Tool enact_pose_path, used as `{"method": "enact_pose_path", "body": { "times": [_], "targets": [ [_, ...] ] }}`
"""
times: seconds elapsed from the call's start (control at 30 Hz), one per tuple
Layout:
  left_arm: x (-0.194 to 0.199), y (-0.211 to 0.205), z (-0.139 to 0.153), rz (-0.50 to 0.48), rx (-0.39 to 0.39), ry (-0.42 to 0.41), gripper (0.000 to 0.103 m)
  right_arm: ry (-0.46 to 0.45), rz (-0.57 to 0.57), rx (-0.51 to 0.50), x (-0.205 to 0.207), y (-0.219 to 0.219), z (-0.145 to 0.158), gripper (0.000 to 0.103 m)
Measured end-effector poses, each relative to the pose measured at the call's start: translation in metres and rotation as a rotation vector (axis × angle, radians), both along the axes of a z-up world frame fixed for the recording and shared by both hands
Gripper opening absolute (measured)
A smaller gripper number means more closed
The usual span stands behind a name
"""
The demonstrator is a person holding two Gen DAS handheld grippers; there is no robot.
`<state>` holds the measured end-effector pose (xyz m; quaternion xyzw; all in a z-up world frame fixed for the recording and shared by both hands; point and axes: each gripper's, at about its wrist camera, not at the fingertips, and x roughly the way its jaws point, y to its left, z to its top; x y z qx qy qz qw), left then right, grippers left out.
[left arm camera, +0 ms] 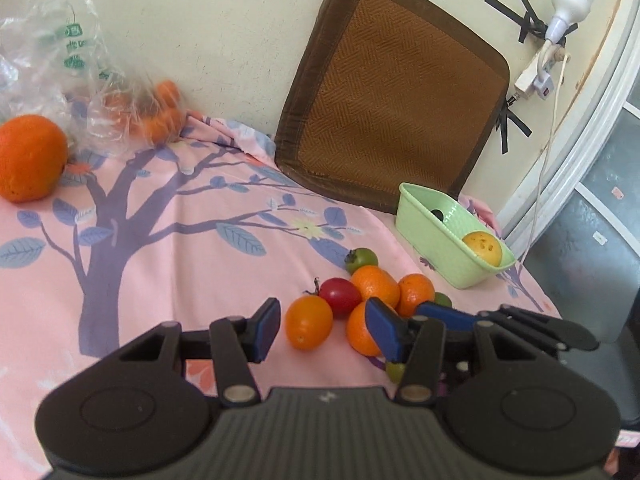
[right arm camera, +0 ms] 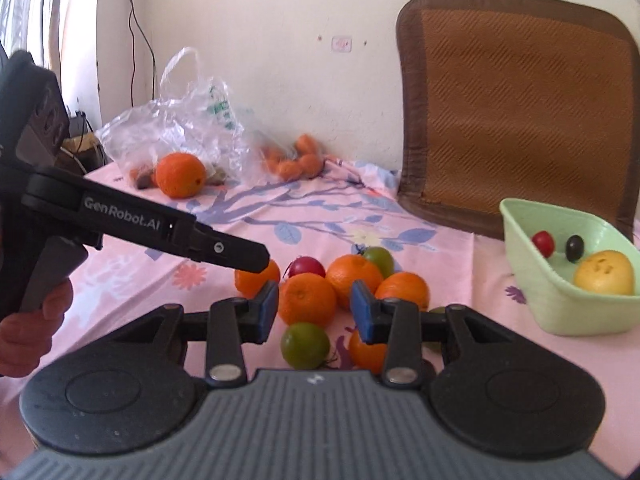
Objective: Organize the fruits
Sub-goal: 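Grasp a tangerine with the right tool while the left tool grasps an orange, then lower both citrus fruits into the green bowl and open both tools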
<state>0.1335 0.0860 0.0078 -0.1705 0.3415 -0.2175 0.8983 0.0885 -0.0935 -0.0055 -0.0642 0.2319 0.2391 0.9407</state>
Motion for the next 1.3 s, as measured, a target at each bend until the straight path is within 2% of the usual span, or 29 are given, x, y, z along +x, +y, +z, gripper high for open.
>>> {"method": "enact_pose_path", "body": {
  "times": [0.13,0.2,0.3,0.43,0.47,0.5,0.7,0.8,0.9,1.0,1.13,1.2,1.27,1.3],
  "targets": [
    [0.002,0.002,-0.009,-0.004,-0.009,0.024,0.039,0.035,0.003,-0.017,0.007,0.008,-0.008,0.043],
    [0.002,0.002,-0.015,-0.011,-0.019,0.04,0.027,0.043,0.002,-0.028,0.01,0.012,-0.01,0.041],
    [-0.001,0.004,-0.016,-0.002,-0.031,0.034,0.027,0.029,0.007,0.015,0.007,0.008,-0.005,0.039],
    [-0.013,0.006,-0.002,-0.005,-0.068,0.007,0.027,-0.058,0.004,0.054,-0.014,-0.006,0.01,0.039],
    [-0.018,0.001,0.004,-0.014,-0.063,-0.011,0.024,-0.079,-0.007,0.063,-0.021,-0.011,0.014,0.039],
    [-0.023,-0.004,0.011,-0.03,-0.063,-0.029,0.017,-0.093,-0.023,0.071,-0.027,-0.016,0.016,0.039],
    [-0.044,-0.056,0.035,-0.14,-0.061,-0.088,0.018,-0.1,-0.184,0.112,-0.062,-0.078,0.015,0.039],
    [-0.051,-0.079,0.04,-0.139,0.002,-0.126,0.019,-0.073,-0.265,0.117,-0.073,-0.11,0.007,0.039],
    [-0.062,-0.081,0.04,-0.093,0.067,-0.155,0.02,-0.025,-0.306,0.164,-0.077,-0.132,-0.002,0.039],
    [-0.082,-0.074,0.03,-0.078,0.073,-0.137,0.033,-0.004,-0.294,0.192,-0.08,-0.136,-0.01,0.039],
    [-0.094,-0.091,0.014,-0.092,0.192,-0.116,0.036,0.008,-0.263,0.221,-0.079,-0.131,-0.015,0.039],
    [-0.094,-0.099,0.008,-0.08,0.262,-0.131,0.045,0.012,-0.255,0.234,-0.08,-0.128,-0.017,0.039],
    [-0.089,-0.106,0.002,-0.068,0.328,-0.122,0.042,0.016,-0.246,0.239,-0.081,-0.131,-0.018,0.039],
    [-0.085,-0.105,-0.003,-0.066,0.332,-0.097,0.039,0.017,-0.242,0.241,-0.081,-0.132,-0.018,0.039]
  ]
}}
